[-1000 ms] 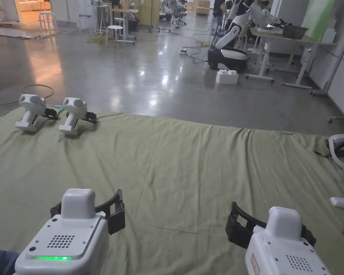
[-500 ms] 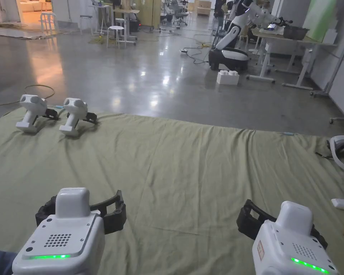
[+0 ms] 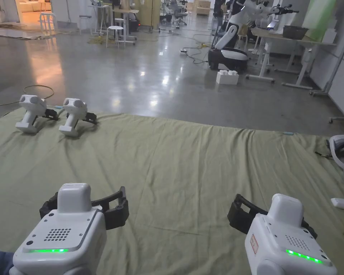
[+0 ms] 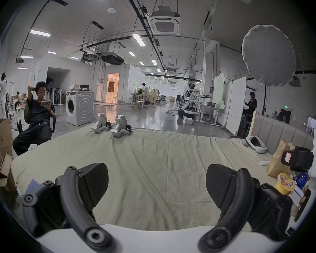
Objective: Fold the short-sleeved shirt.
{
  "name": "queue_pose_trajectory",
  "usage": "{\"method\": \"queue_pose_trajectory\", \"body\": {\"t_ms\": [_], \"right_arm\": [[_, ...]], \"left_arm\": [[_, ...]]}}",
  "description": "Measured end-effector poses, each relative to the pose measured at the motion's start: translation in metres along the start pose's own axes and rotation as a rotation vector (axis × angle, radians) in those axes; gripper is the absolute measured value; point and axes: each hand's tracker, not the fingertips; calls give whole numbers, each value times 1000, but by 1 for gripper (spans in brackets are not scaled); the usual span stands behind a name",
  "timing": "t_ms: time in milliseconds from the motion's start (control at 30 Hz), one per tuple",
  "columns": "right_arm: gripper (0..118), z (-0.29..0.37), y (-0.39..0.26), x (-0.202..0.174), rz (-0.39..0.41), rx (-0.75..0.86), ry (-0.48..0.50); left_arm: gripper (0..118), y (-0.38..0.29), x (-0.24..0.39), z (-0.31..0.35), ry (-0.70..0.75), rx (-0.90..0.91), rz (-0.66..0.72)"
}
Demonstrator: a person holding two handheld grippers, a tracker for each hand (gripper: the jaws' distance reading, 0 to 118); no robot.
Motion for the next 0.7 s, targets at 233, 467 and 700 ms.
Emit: {"method": "queue_pose_trajectory", "body": {"t_ms": [233, 467, 700], "right_arm": [[111, 1, -4, -6, 40, 46, -64], [111, 1, -1, -5, 51, -3, -6], [114, -2, -2, -5, 48, -43, 51]], "left_arm": [[117, -5, 10, 4, 20, 40, -114], [117, -7, 9, 2, -8, 11, -91], [117, -9, 7, -1, -27, -32, -72]]}}
